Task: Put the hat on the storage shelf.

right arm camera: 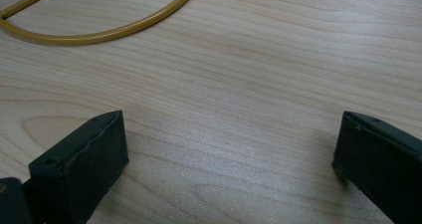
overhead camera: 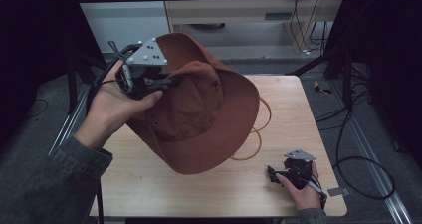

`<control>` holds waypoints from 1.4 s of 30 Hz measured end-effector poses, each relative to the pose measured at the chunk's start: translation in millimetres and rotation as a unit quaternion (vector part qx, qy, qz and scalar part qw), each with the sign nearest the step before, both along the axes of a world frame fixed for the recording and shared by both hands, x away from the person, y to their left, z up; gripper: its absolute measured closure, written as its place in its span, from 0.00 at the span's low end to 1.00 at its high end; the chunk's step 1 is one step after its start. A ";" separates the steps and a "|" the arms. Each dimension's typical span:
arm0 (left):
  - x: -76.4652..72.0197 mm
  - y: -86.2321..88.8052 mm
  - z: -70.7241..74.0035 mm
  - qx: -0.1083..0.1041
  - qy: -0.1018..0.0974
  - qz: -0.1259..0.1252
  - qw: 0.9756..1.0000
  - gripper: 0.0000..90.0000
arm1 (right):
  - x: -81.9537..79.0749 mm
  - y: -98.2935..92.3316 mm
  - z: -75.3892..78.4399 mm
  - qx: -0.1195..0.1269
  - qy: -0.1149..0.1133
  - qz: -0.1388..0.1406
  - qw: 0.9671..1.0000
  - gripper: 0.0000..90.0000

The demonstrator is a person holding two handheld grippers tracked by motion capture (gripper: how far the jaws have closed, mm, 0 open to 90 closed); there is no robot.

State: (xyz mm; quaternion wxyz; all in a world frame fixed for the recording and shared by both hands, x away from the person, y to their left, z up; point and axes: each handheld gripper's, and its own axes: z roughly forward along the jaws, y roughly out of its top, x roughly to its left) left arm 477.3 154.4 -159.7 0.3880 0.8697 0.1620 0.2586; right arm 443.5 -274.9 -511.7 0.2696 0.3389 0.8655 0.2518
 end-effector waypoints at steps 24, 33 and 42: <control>48.6 -104.0 7.0 0.037 -0.004 -0.039 0.999 0.98 | 0.0 0.1 -0.2 0.002 0.000 -0.001 1.000 0.01; 71.3 -136.3 -9.6 0.046 0.019 -0.050 0.998 0.98 | -0.5 -0.3 0.5 0.005 0.006 0.005 1.000 0.01; 89.1 -161.2 -35.7 0.062 0.046 -0.059 0.995 0.97 | 0.4 -0.1 0.2 0.004 0.002 0.001 1.000 0.01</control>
